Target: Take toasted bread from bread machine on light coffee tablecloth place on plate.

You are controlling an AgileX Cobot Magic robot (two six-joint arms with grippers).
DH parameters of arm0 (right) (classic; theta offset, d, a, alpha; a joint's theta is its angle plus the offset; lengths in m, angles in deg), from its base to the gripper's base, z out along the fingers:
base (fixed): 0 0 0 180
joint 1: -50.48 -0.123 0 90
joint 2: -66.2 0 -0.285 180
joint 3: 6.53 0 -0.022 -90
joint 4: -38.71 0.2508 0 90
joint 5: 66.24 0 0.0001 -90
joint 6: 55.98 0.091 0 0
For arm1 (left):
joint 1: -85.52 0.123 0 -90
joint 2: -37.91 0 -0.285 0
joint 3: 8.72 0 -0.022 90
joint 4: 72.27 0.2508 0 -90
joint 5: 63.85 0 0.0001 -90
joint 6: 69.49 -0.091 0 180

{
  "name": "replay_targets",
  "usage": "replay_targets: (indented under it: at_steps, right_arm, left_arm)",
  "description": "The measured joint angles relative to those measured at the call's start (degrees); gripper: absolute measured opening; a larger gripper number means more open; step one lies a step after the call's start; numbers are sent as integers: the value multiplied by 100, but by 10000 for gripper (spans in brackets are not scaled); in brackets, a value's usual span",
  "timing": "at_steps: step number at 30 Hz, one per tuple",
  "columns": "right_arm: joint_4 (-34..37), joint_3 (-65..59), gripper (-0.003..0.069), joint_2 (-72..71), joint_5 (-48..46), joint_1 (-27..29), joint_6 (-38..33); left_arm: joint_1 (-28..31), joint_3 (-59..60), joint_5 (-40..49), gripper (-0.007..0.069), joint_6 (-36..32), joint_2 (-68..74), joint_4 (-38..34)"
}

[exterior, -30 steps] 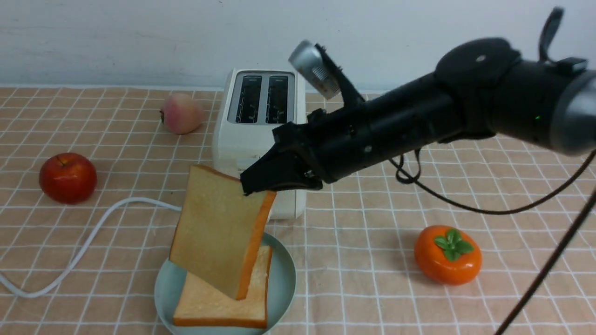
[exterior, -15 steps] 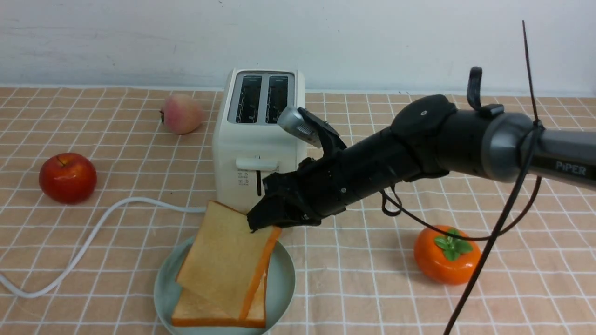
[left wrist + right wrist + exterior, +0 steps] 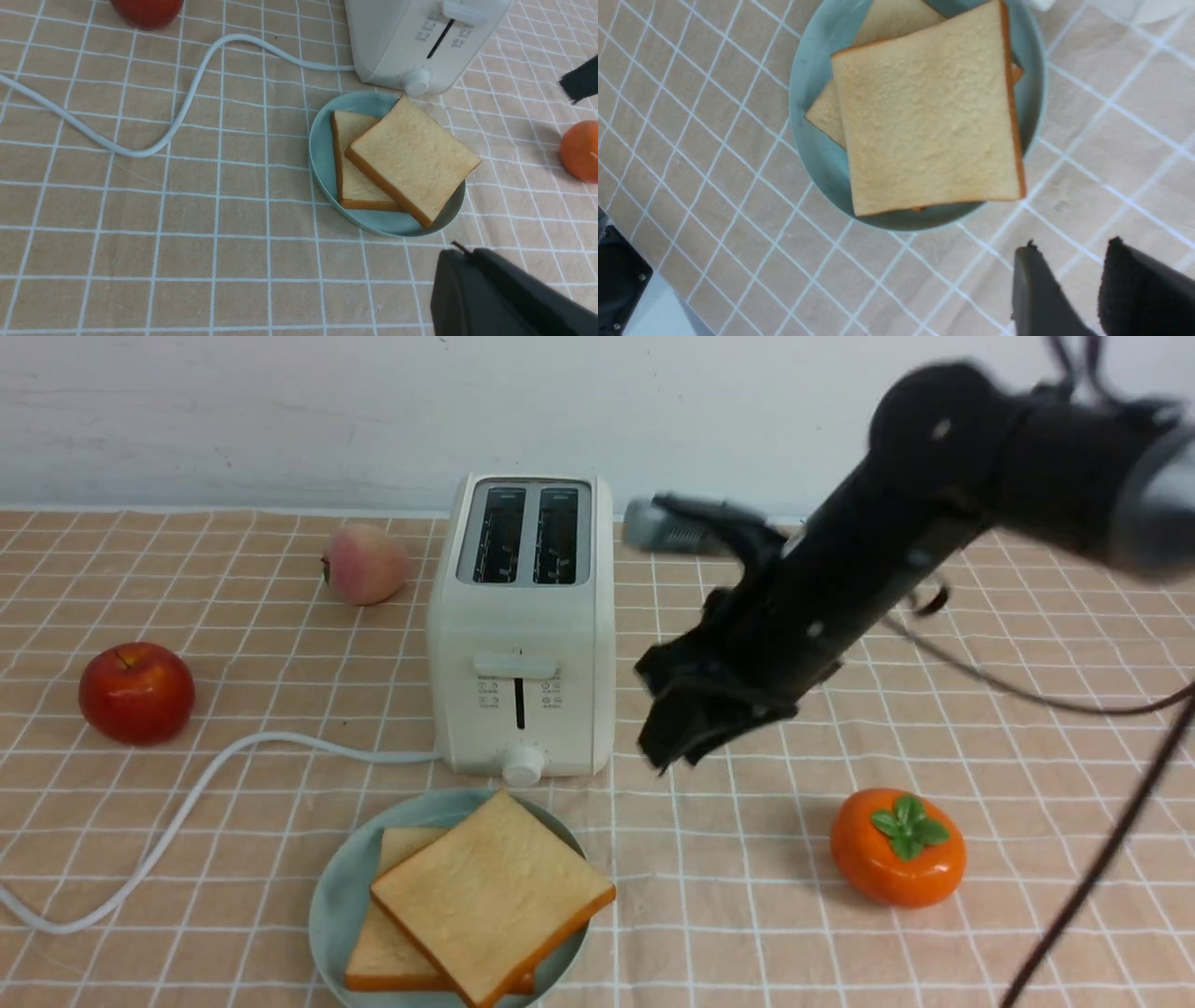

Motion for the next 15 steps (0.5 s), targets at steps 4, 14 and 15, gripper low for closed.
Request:
replay_targets:
  at_steps: [4, 14, 15]
  right_arm:
    - [-895, 292, -4, -1247, -245, 13, 537]
    - [-1335, -1275, -8, -5498, 861, 13, 966]
    - [-1705, -1987, -8, -6198, 1481, 13, 1104]
  left_arm:
    - [0, 0, -420, -14, 6, 0, 0]
    - [0, 0, -1795, -14, 11, 0, 76]
    - [0, 0, -1970, -14, 11, 0, 87]
